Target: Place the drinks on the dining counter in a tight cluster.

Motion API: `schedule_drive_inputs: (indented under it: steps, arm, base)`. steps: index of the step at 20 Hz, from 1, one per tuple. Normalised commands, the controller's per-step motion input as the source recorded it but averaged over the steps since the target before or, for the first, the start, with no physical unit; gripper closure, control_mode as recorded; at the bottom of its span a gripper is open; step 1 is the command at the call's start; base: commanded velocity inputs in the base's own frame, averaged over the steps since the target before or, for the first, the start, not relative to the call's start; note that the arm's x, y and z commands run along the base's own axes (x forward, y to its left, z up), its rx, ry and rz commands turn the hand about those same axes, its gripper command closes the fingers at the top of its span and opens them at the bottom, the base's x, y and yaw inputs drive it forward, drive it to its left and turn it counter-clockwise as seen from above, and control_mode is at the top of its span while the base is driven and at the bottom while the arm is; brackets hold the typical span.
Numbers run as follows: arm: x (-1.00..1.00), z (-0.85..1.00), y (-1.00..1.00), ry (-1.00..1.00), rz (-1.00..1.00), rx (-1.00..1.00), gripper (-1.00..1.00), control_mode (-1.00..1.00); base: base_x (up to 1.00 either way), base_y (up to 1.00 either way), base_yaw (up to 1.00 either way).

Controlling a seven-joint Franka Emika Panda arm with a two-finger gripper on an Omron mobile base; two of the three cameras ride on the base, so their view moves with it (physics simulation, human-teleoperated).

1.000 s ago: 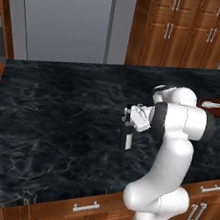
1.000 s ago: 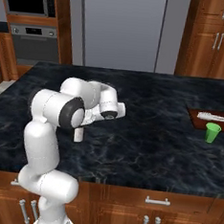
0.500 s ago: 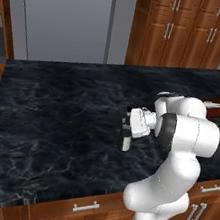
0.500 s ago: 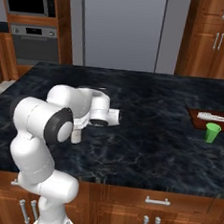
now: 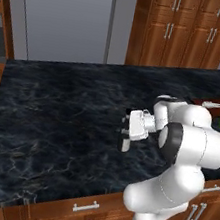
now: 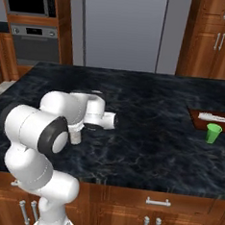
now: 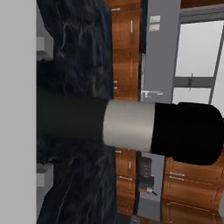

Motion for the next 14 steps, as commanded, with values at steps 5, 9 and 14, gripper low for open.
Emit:
schedule_drive_inputs:
  steps: [5, 9, 14]
  arm:
    - [-0.04, 0.0, -0.22, 0.0, -0.01, 0.0, -1.0, -1.0]
    - [-0.01, 0.0, -0.24, 0.0, 0.0, 0.0, -1.0, -1.0]
    - [0.0, 0.0, -0.14, 0.01, 0.0, 0.0, -1.0, -1.0]
  base:
    - [0.0, 0.0, 0.0]
    - [0.0, 0.0, 0.0]
    - [0.0, 0.0, 0.0]
